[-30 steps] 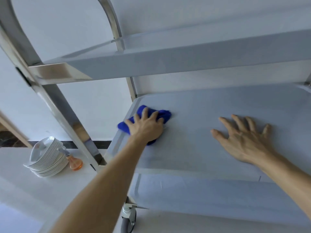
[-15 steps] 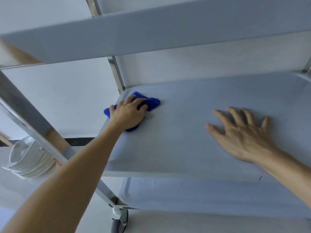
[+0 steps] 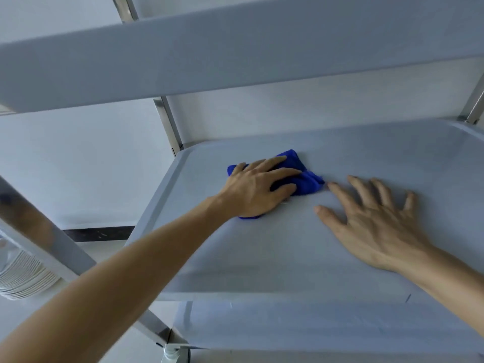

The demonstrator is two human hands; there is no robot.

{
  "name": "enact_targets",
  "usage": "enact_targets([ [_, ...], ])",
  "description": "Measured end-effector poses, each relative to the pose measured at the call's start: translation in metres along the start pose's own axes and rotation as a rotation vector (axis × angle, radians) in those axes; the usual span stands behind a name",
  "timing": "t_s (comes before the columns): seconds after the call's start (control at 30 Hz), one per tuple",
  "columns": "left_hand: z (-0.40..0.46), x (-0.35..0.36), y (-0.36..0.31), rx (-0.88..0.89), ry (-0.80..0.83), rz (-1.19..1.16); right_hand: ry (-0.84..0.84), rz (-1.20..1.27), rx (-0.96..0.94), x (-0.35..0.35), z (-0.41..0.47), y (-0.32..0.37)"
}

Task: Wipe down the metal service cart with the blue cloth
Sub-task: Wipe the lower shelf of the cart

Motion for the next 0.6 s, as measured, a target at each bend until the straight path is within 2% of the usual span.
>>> enact_targets([
  [0.07,0.0,-0.008,0.039,-0.075,-0.007,0.039,-0.006,0.017,-0.005,-0.001,0.0,0.001],
  [0.23,0.003,-0.021,0.169,-0.594,0.046,0.101,-0.037,-0.014,-0.013,-0.002,-0.001,0.004],
  [0.33,0.018,-0.016,0.19,-0.8,0.042,0.106,-0.051,-0.022,-0.017,-0.003,0.0,0.004],
  [0.43,0.048,-0.008,0.166,-0.783,0.053,0.071,-0.062,-0.019,-0.017,-0.002,0.001,0.004],
  [0.6,0.088,0.009,0.086,-0.475,0.088,0.012,-0.041,0.005,-0.005,0.0,0.004,0.002],
])
Point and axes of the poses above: each hand's wrist, its own z-axis towards the middle knuckle, its own x-axis out of the palm, y = z × x, the point moved 8 cm from there along z, towards the middle knuckle, and after that the axes turned 1 degree about y, right-handed, at the moved point
